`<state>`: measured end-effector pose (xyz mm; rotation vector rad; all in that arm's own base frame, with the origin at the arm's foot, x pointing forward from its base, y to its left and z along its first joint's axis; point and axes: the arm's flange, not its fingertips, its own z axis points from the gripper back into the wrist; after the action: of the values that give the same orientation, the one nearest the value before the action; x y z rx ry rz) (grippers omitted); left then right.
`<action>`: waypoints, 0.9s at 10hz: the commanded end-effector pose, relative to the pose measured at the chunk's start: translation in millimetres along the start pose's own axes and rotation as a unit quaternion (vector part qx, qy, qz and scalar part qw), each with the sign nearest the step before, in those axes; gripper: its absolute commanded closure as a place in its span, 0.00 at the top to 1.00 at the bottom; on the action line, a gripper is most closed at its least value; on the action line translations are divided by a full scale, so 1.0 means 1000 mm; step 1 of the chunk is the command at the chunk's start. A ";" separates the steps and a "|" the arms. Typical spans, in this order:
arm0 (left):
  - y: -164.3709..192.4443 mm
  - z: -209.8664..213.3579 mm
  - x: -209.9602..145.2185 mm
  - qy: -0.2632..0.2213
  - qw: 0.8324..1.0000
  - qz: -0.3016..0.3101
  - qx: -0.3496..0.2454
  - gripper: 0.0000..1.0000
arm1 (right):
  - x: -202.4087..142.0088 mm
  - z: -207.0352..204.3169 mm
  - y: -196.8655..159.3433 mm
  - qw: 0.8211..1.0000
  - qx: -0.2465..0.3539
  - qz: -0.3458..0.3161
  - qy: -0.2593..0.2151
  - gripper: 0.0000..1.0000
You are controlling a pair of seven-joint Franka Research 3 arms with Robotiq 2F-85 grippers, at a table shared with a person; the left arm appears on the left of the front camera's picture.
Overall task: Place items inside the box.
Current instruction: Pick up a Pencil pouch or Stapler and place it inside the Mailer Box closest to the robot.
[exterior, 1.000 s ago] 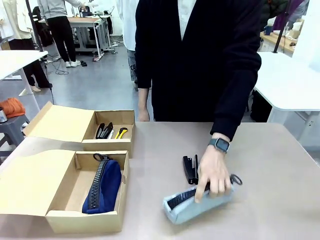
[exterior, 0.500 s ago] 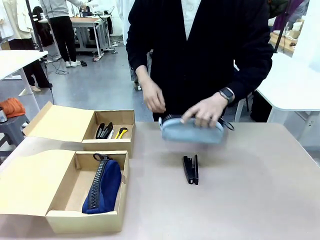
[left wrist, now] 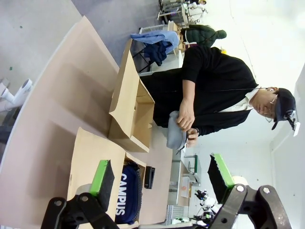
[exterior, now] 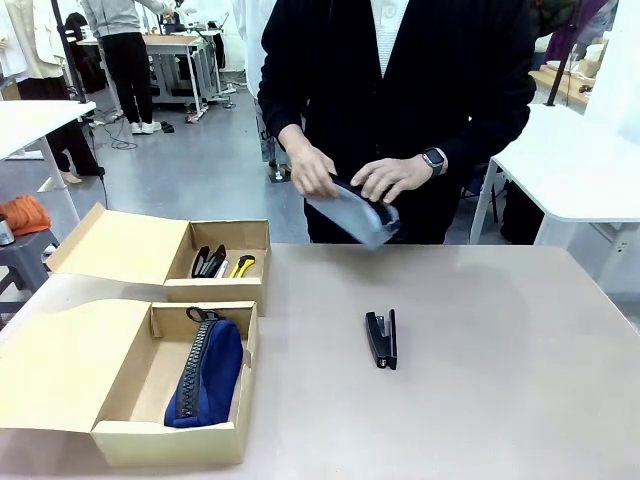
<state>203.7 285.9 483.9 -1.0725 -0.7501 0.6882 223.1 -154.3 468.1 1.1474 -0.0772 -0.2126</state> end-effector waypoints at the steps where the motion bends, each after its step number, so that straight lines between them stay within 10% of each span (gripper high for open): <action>1: 0.000 0.000 0.000 -0.005 1.000 -0.007 -0.012 1.00 | 0.021 -0.165 0.054 0.993 -0.096 0.029 0.059 1.00; 3: 0.000 0.000 0.000 -0.005 1.000 -0.007 -0.012 1.00 | 0.013 -0.288 0.076 0.973 -0.195 0.077 0.099 1.00; 5: 0.000 0.000 0.000 -0.005 1.000 -0.007 -0.012 1.00 | -0.016 -0.324 0.065 0.925 -0.269 0.146 0.224 1.00; 6: 0.000 0.000 0.000 -0.005 1.000 -0.007 -0.012 1.00 | 0.036 -0.239 0.105 0.969 -0.188 0.087 0.134 1.00; 9: 0.000 0.000 0.000 -0.005 1.000 -0.007 -0.012 1.00 | 0.023 -0.288 0.105 0.954 -0.224 0.105 0.171 1.00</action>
<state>203.4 285.7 484.5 -1.0711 -0.7516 0.6878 312.5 107.6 455.2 0.7470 0.1166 0.0986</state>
